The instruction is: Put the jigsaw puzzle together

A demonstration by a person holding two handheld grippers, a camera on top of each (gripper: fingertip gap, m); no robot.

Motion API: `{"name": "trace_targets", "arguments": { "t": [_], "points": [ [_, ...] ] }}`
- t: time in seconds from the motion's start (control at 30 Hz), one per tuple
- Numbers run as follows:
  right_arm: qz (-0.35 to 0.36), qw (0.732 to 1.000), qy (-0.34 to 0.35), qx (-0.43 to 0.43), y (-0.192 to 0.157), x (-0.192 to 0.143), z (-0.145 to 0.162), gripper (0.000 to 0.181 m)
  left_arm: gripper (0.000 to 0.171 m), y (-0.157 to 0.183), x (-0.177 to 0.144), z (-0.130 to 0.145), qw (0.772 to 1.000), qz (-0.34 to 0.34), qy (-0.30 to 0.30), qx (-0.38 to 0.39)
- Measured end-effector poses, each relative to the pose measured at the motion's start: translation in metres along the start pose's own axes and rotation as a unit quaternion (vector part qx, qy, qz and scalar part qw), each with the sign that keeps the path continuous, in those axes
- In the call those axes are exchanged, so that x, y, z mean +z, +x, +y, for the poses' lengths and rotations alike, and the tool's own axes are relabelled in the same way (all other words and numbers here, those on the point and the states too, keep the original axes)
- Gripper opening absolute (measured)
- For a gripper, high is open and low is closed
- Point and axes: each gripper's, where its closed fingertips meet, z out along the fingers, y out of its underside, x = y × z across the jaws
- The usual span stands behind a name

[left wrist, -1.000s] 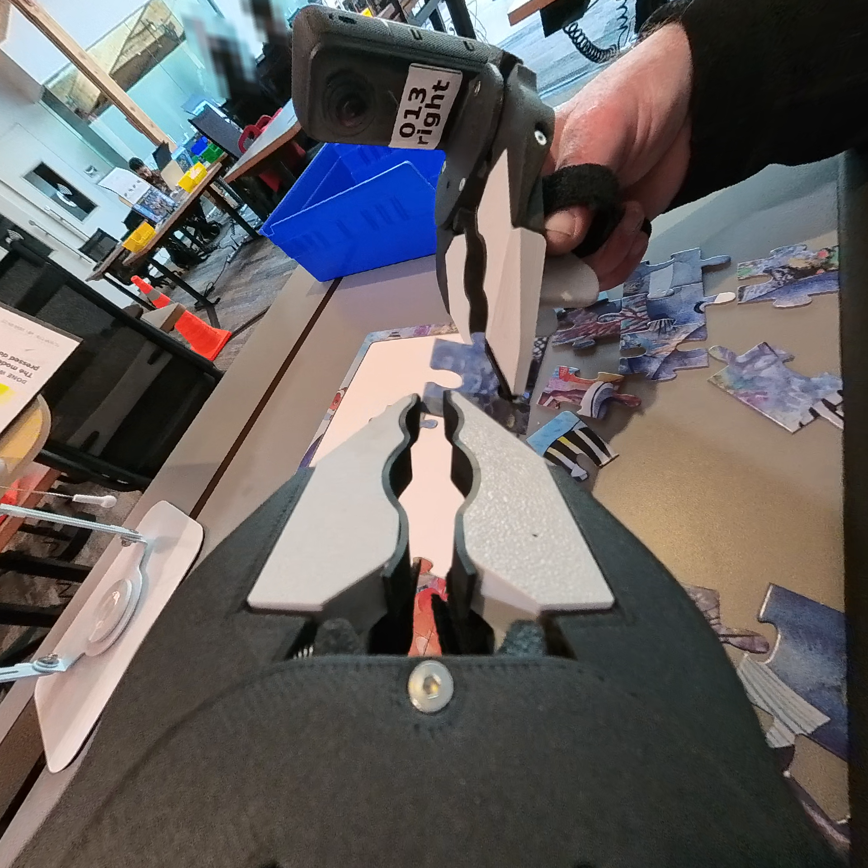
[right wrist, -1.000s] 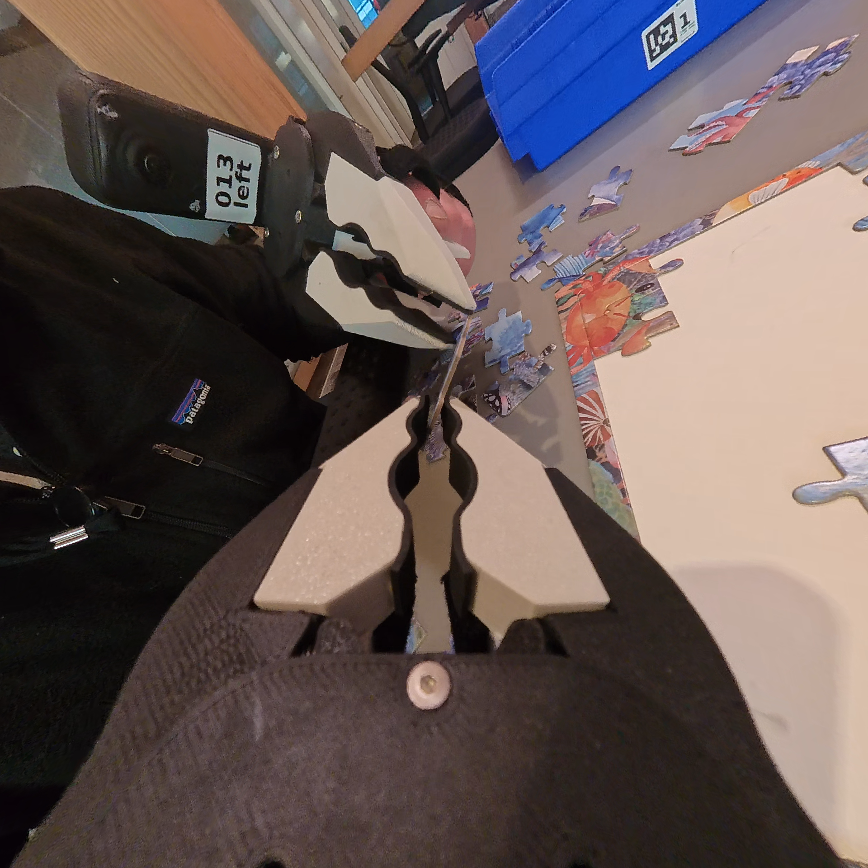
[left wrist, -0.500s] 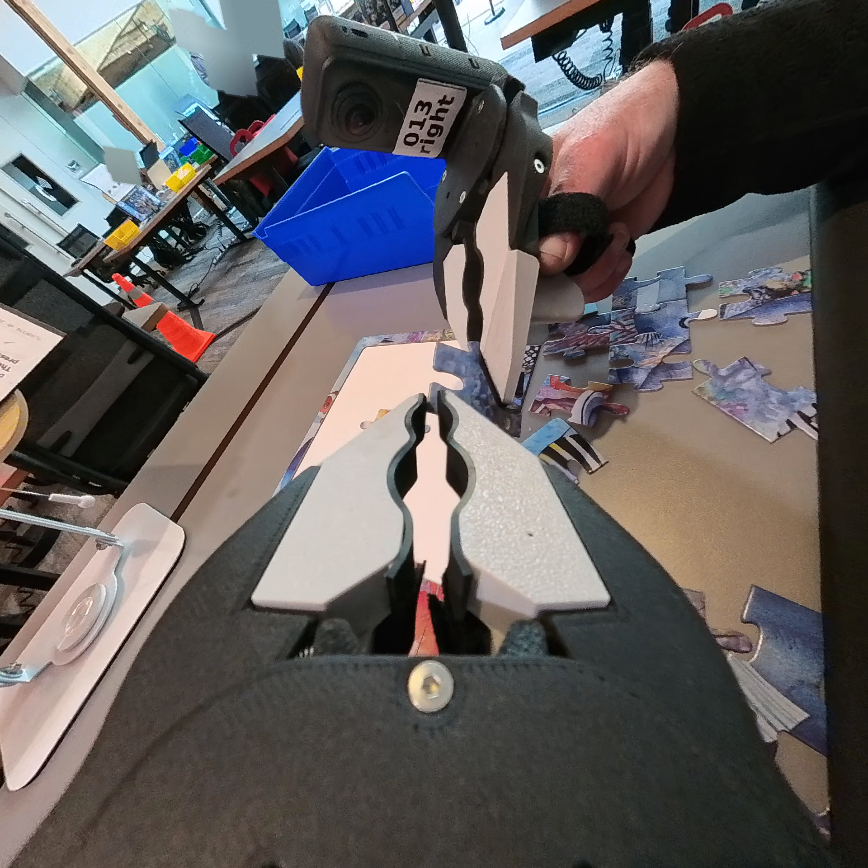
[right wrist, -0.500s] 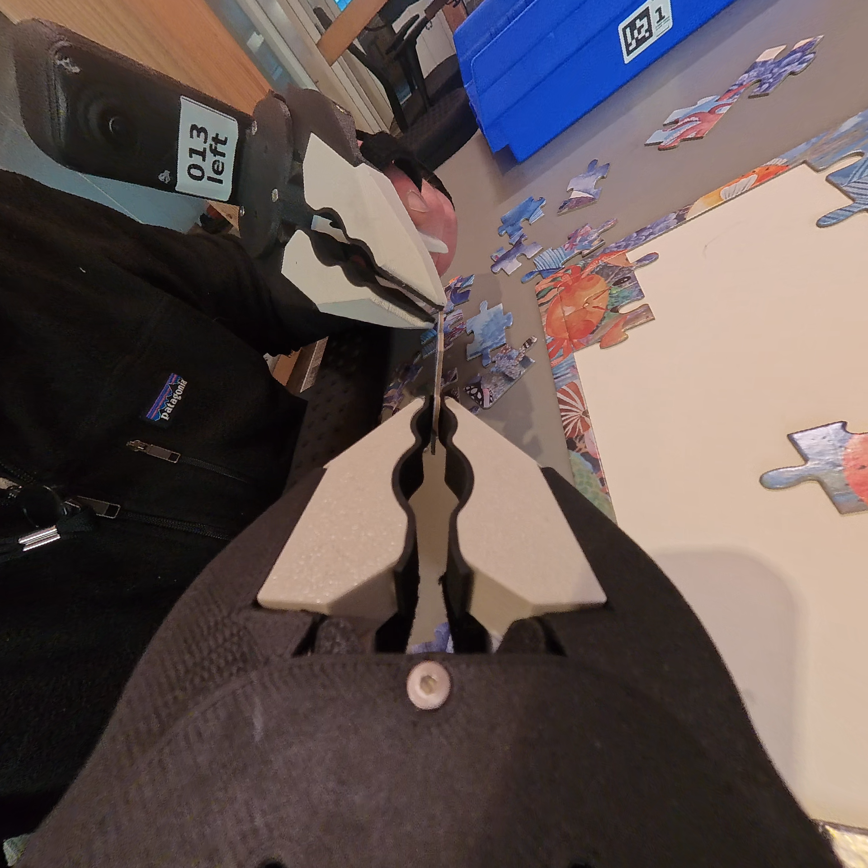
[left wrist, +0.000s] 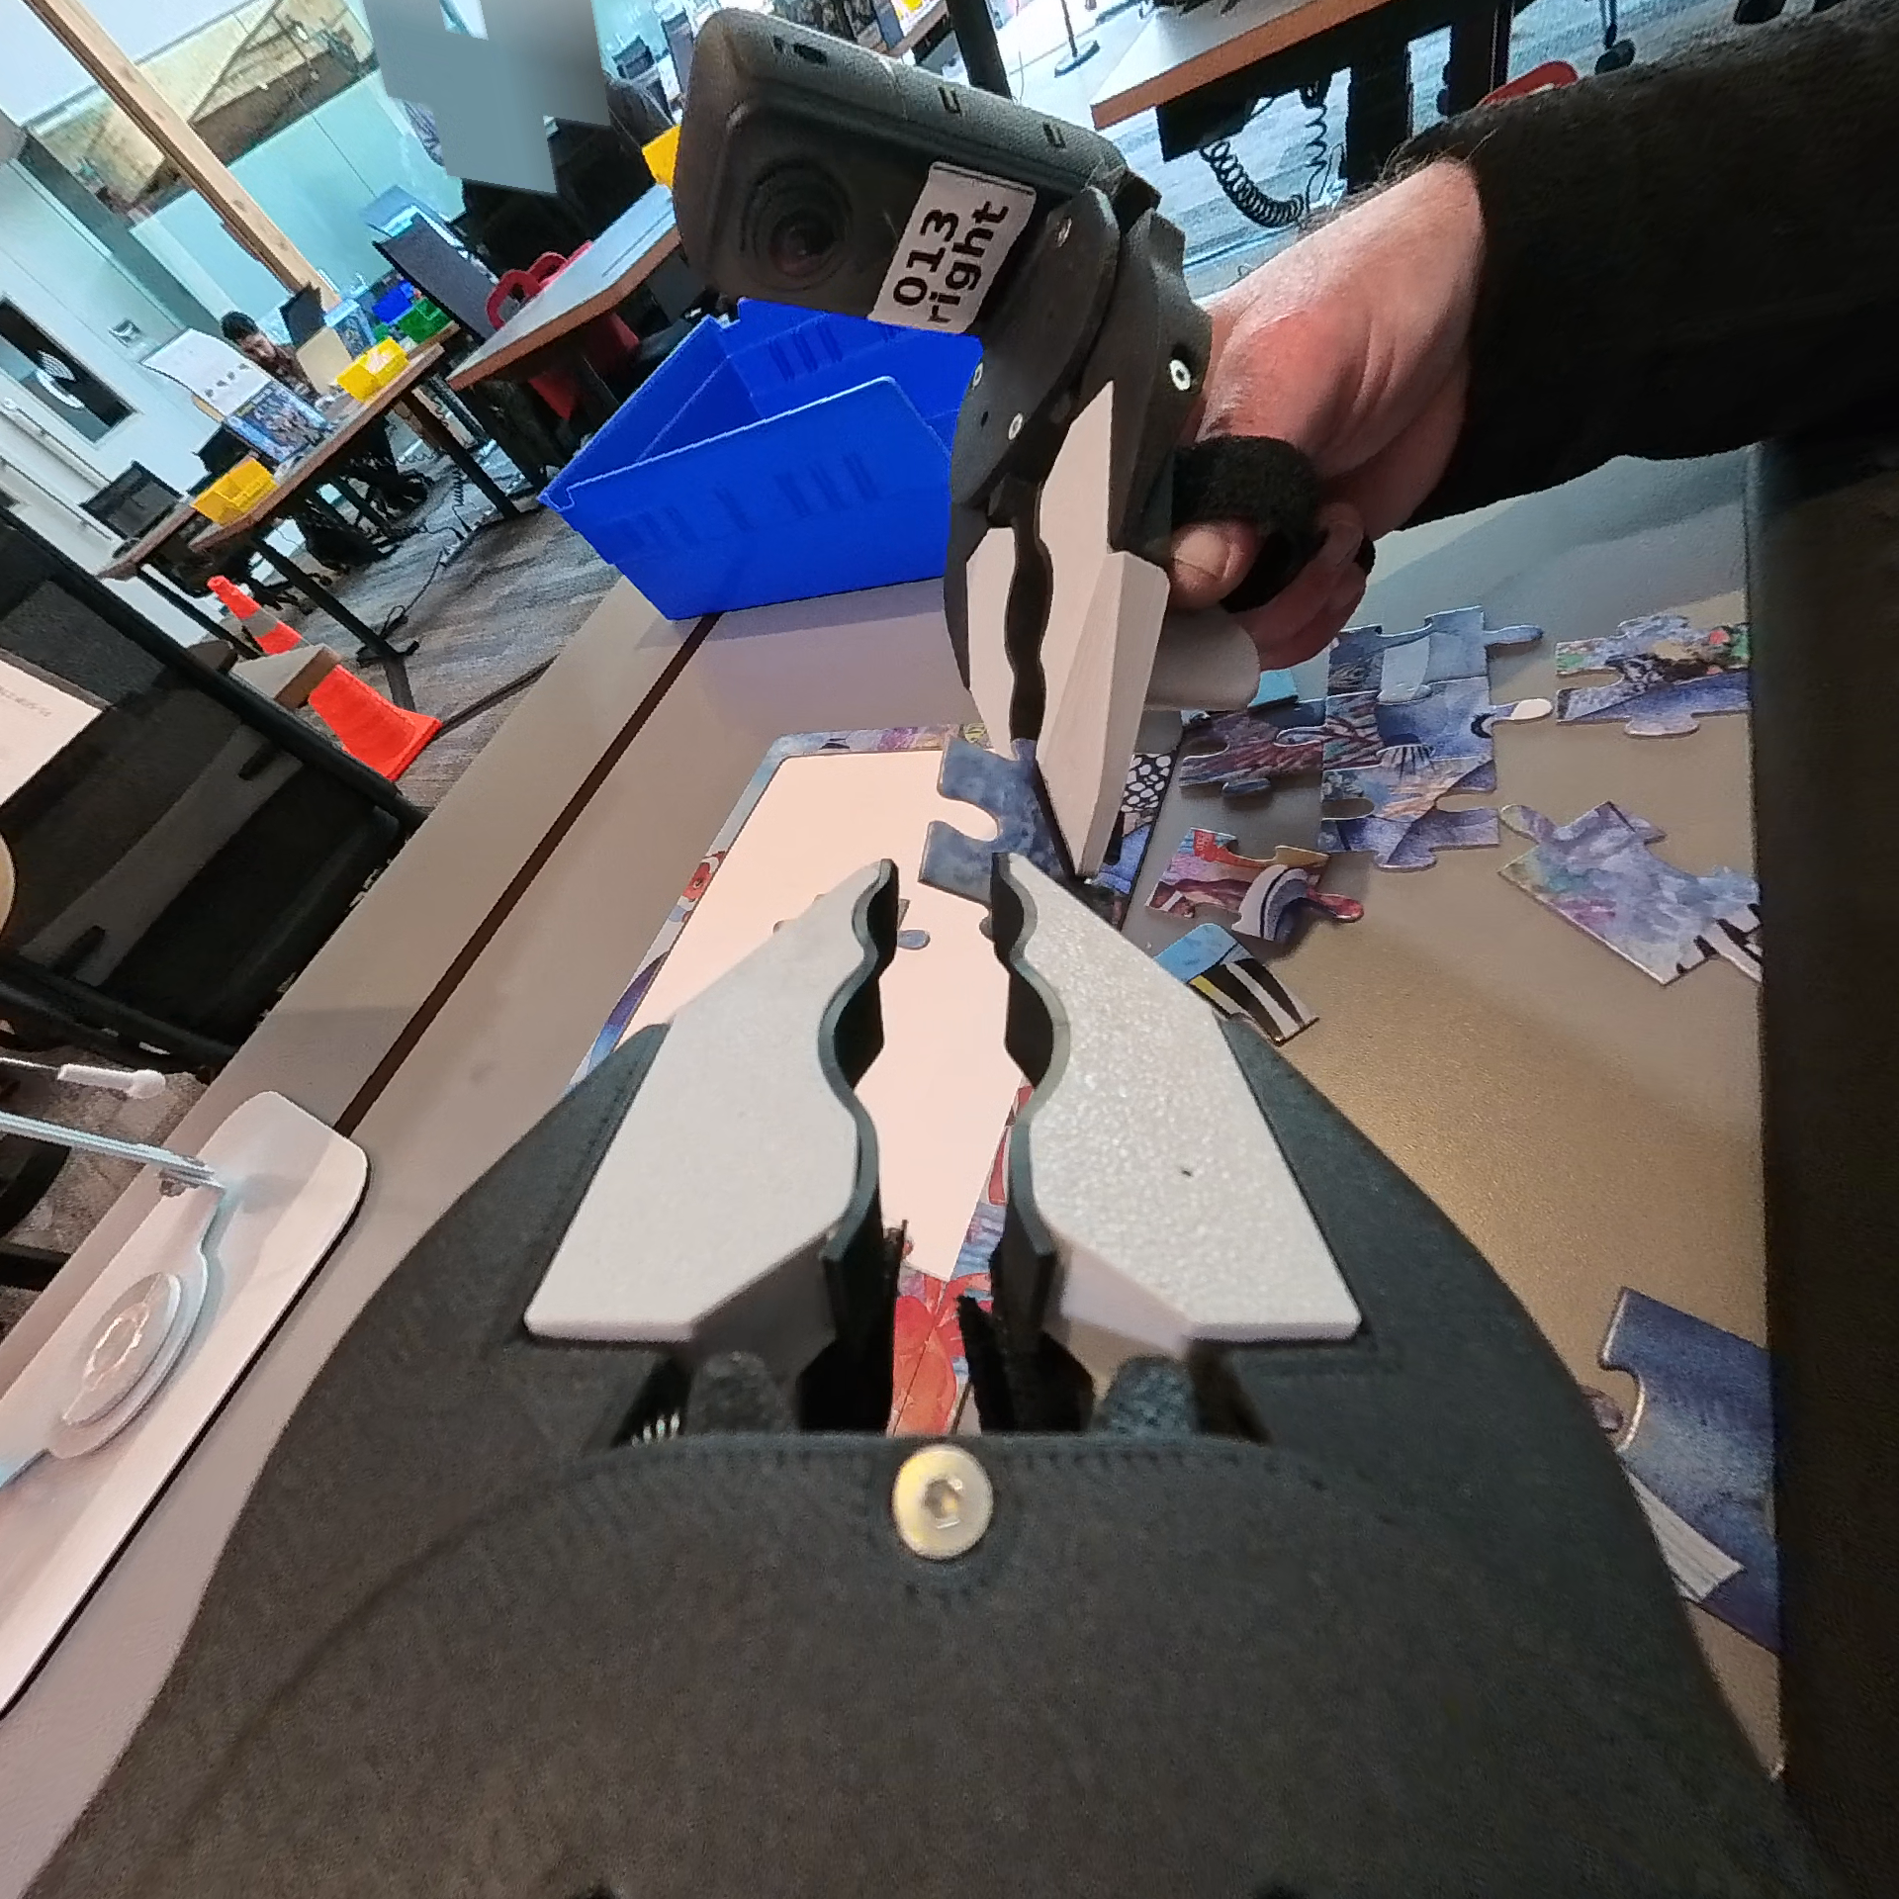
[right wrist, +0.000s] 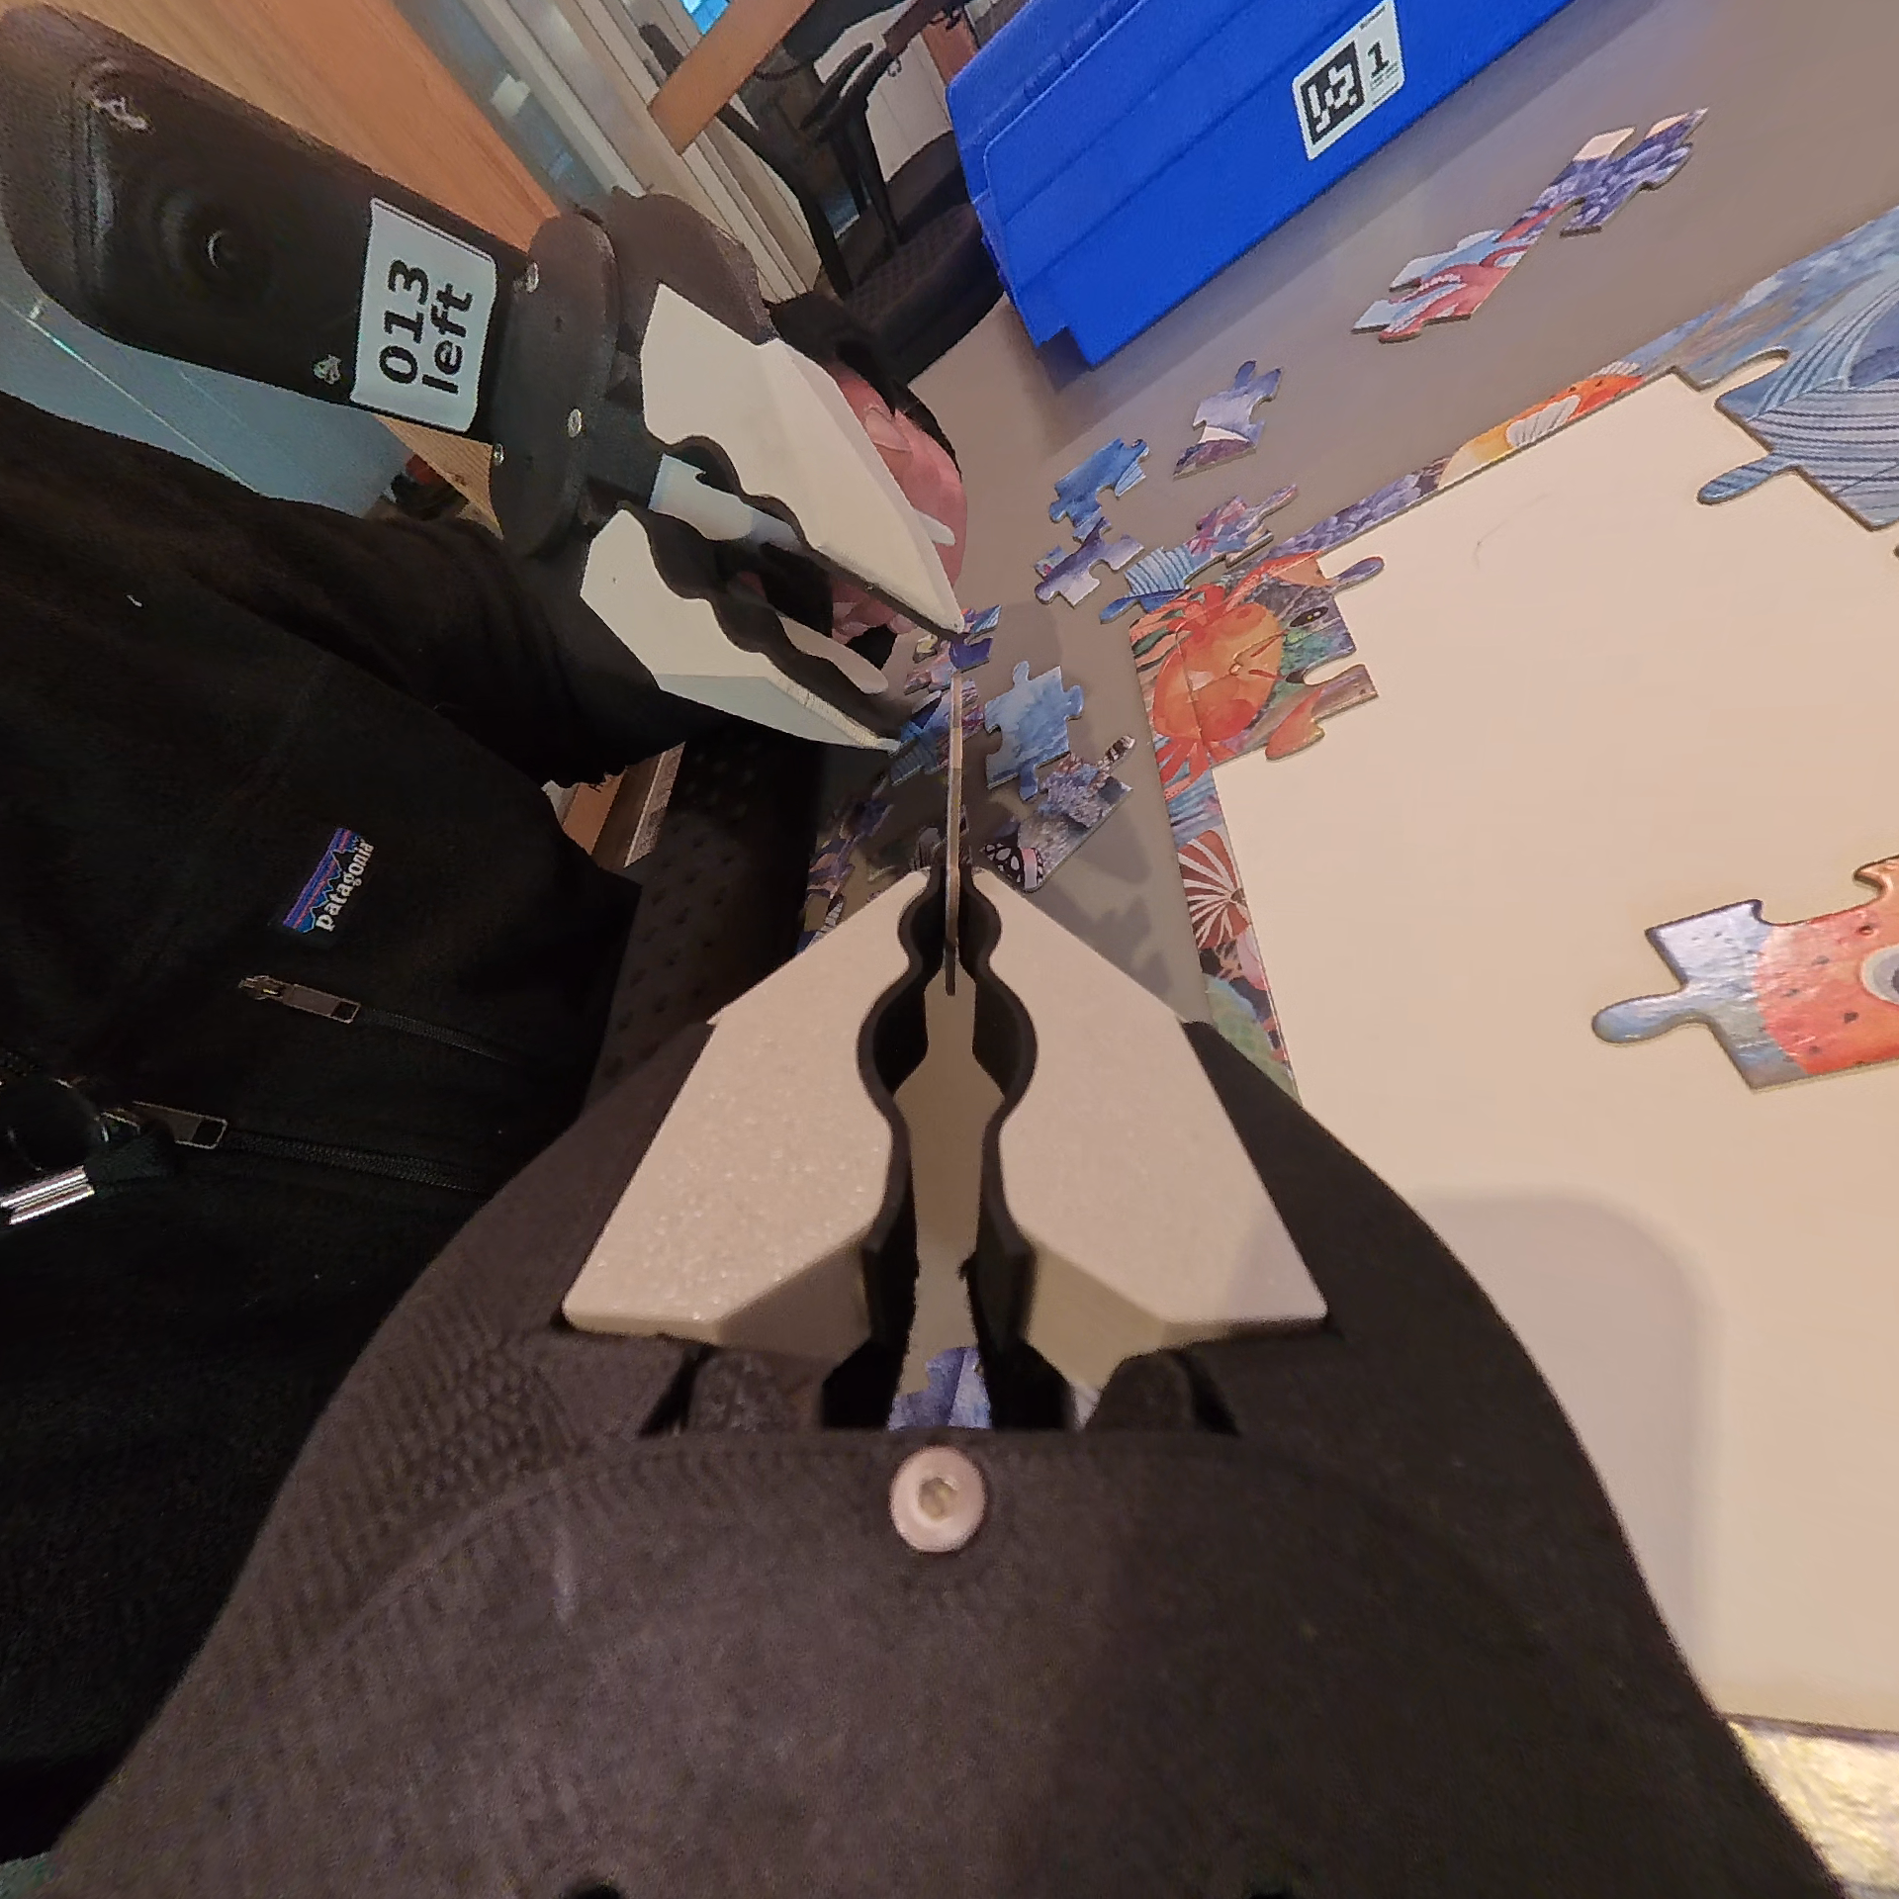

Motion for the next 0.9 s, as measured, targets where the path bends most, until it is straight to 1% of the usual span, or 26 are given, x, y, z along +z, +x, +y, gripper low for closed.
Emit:
{"name": "trace_targets", "arguments": {
  "t": [0.57,0.9],
  "points": [
    [0.013,1.0,0.001,-0.002,0.0048,-0.0036,0.0,0.0,0.025,-0.0032,0.0011,0.0046,1.0,0.003,-0.003,-0.024],
    [0.021,1.0,0.003,-0.003,0.0074,-0.0063,-0.0006,0.0,0.026,-0.0036,0.0009,0.0058,0.999,0.005,-0.004,-0.031]
  ]
}}
